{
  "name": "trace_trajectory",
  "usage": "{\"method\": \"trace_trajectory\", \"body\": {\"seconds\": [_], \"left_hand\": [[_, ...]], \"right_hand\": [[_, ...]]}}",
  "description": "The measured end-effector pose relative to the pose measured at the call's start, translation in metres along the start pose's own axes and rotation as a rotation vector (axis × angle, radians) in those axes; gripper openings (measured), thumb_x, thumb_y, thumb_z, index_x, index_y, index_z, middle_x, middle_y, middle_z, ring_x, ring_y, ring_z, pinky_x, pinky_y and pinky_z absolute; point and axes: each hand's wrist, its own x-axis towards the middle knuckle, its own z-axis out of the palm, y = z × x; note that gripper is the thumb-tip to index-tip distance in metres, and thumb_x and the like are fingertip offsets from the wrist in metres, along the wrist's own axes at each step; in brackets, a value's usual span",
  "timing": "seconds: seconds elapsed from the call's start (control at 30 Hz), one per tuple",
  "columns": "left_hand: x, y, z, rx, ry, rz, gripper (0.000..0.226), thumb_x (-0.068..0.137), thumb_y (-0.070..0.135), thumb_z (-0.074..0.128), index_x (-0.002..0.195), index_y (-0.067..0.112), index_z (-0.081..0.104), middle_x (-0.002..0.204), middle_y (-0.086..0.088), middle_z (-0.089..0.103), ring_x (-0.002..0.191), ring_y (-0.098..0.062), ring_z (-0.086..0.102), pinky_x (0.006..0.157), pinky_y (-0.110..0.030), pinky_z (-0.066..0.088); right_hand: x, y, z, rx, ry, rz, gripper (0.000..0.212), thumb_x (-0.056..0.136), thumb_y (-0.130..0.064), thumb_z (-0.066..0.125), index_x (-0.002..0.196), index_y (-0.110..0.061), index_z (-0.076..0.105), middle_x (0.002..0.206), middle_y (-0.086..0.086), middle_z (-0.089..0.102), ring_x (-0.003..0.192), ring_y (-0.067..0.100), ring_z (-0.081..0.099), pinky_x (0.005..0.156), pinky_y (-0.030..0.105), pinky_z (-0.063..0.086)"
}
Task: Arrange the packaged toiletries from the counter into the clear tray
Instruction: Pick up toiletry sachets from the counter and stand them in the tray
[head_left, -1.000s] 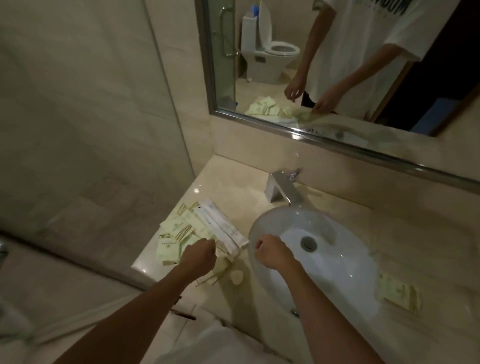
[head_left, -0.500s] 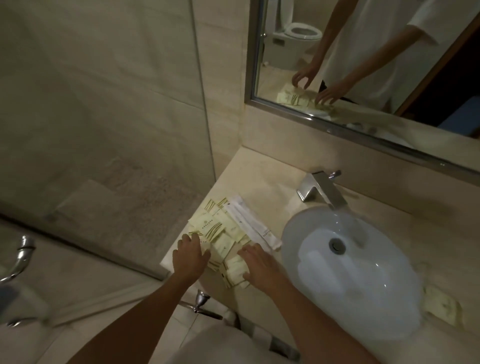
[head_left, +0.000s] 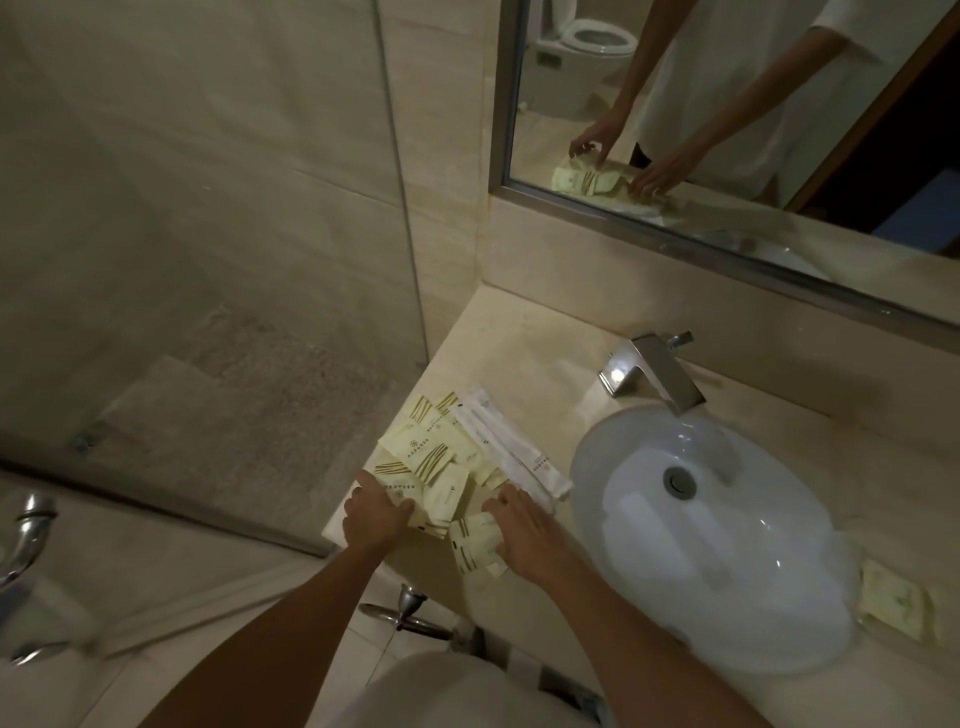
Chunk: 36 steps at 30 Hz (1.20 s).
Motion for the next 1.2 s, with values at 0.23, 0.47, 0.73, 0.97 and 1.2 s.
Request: {"method": "trace_trajectory", "body": {"seconds": [0.23, 0.47, 0.73, 0.97, 1.2], "left_hand": [[-0.012, 0.005, -0.005, -0.243, -0.06, -0.085, 0.039, 0.084, 0.023, 0.064, 0.114, -0.001, 0.056, 0.11, -0.018, 0.064, 0.098, -0.031, 0.06, 0.071, -0.036, 0.049], [-0.034, 0.011, -0.013, -0.184, 0.126, 0.101, 0.029, 0.08, 0.039, 0.052, 0.089, 0.013, 0.061, 0.08, -0.004, 0.066, 0.071, -0.021, 0.064, 0.063, -0.039, 0.058], [-0.075, 0.062, 0.001, -0.103, 0.122, 0.413, 0.021, 0.082, 0.032, 0.058, 0.086, 0.012, 0.061, 0.079, -0.003, 0.065, 0.07, -0.021, 0.063, 0.062, -0.04, 0.055], [-0.123, 0.131, 0.058, -0.064, -0.072, 0.571, 0.024, 0.077, 0.031, 0.065, 0.09, 0.011, 0.064, 0.084, -0.008, 0.069, 0.074, -0.026, 0.064, 0.068, -0.044, 0.055], [-0.18, 0.201, 0.136, -0.065, -0.292, 0.674, 0.017, 0.078, 0.019, 0.063, 0.088, 0.006, 0.063, 0.082, -0.01, 0.068, 0.076, -0.028, 0.062, 0.064, -0.037, 0.049]], "right_hand": [[0.003, 0.005, -0.012, 0.244, -0.047, 0.118, 0.03, 0.083, -0.018, 0.065, 0.112, -0.015, 0.059, 0.116, 0.006, 0.047, 0.109, 0.023, 0.047, 0.088, 0.034, 0.042], [-0.004, 0.015, -0.04, 0.454, -0.123, 0.086, 0.021, 0.08, -0.019, 0.07, 0.098, -0.01, 0.065, 0.087, -0.002, 0.054, 0.082, 0.017, 0.052, 0.072, 0.03, 0.043], [-0.041, 0.065, -0.069, 0.569, 0.076, 0.138, 0.025, 0.081, -0.028, 0.069, 0.066, -0.026, 0.048, 0.071, -0.002, 0.052, 0.063, 0.011, 0.044, 0.057, 0.022, 0.037], [-0.112, 0.152, -0.08, 0.605, 0.193, 0.274, 0.019, 0.083, -0.028, 0.066, 0.073, -0.017, 0.055, 0.074, 0.003, 0.06, 0.065, 0.013, 0.053, 0.064, 0.033, 0.047], [-0.209, 0.253, -0.083, 0.596, 0.341, 0.469, 0.014, 0.08, -0.022, 0.068, 0.07, -0.022, 0.058, 0.076, 0.001, 0.065, 0.063, 0.012, 0.056, 0.058, 0.028, 0.045]]}}
